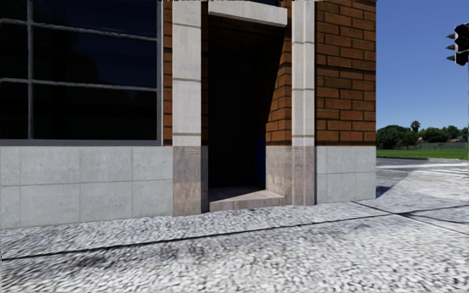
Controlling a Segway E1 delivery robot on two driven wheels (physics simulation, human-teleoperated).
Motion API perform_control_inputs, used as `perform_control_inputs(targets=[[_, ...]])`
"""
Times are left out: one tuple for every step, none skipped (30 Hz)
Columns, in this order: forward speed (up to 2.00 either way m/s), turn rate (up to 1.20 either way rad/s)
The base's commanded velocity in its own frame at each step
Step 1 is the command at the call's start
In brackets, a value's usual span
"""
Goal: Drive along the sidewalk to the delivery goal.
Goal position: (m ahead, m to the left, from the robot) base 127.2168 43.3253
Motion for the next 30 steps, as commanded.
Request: perform_control_inputs(targets=[[0.99,-0.69],[0.99,-0.69],[0.99,-0.69],[0.99,-0.69],[0.99,-0.69],[0.99,-0.69],[0.99,-0.69],[0.99,-0.69],[0.99,-0.69],[0.99,-0.69],[0.99,-0.69],[0.99,-0.69],[0.99,-0.69],[0.99,-0.69],[0.99,-0.69],[0.99,-0.69],[0.99,-0.69],[0.99,-0.69],[0.99,-0.7],[1.0,-0.7],[1.0,-0.7],[1.07,-0.7],[1.25,-0.7],[2.0,-0.7],[2.0,-0.7],[2.0,-0.7],[2.0,-0.7],[2.0,-0.7],[2.0,-0.7],[2.0,-0.7]])
